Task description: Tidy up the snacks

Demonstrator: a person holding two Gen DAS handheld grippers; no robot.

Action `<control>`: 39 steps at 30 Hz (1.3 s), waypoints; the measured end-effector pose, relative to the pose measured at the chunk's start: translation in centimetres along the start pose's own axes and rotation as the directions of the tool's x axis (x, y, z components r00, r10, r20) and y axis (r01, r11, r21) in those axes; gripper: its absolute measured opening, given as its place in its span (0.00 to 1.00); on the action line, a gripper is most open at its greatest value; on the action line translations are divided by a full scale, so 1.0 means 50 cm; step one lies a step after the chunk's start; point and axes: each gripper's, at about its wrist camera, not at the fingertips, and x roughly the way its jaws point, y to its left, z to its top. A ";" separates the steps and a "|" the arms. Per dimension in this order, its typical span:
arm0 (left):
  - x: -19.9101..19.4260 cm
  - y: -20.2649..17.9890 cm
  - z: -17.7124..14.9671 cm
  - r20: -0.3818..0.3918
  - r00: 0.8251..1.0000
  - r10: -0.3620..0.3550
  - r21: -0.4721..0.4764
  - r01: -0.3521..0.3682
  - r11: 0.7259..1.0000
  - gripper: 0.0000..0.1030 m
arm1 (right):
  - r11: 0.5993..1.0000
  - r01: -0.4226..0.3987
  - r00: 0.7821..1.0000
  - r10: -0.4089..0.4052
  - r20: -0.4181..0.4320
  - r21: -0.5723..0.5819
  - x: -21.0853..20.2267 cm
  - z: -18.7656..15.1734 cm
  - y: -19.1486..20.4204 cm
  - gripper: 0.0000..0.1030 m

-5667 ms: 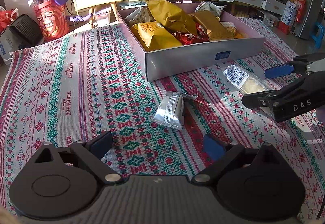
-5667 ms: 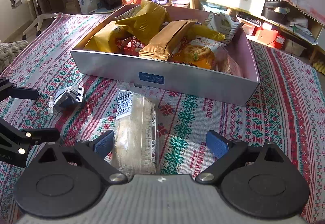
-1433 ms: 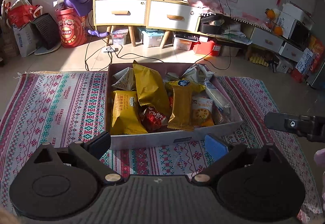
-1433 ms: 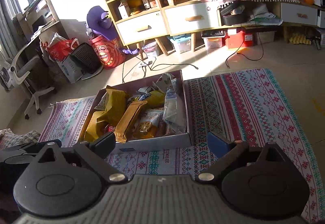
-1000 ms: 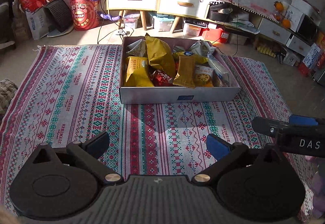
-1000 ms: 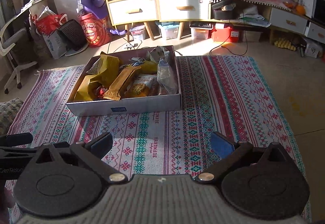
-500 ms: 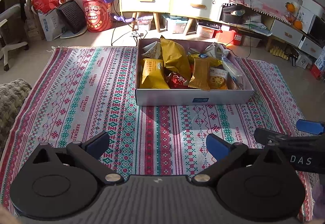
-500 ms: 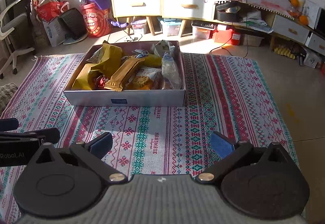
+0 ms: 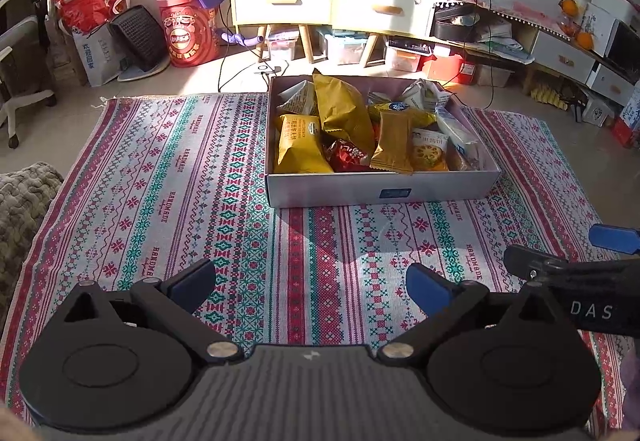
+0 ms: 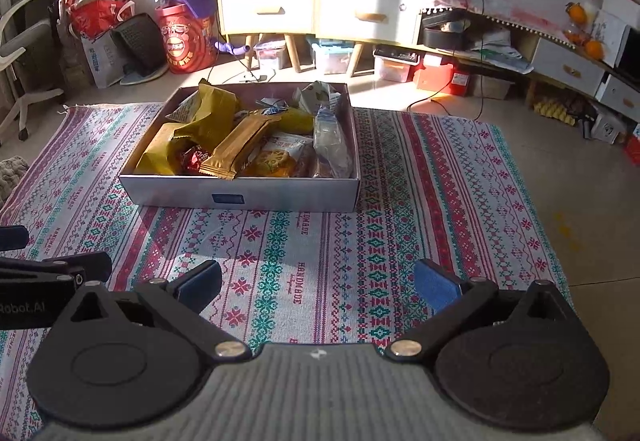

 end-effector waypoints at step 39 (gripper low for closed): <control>0.002 -0.009 -0.003 -0.003 1.000 -0.008 0.021 0.008 1.000 1.00 | 1.000 0.003 1.000 -0.002 -0.015 0.008 0.003 -0.002 -0.003 0.99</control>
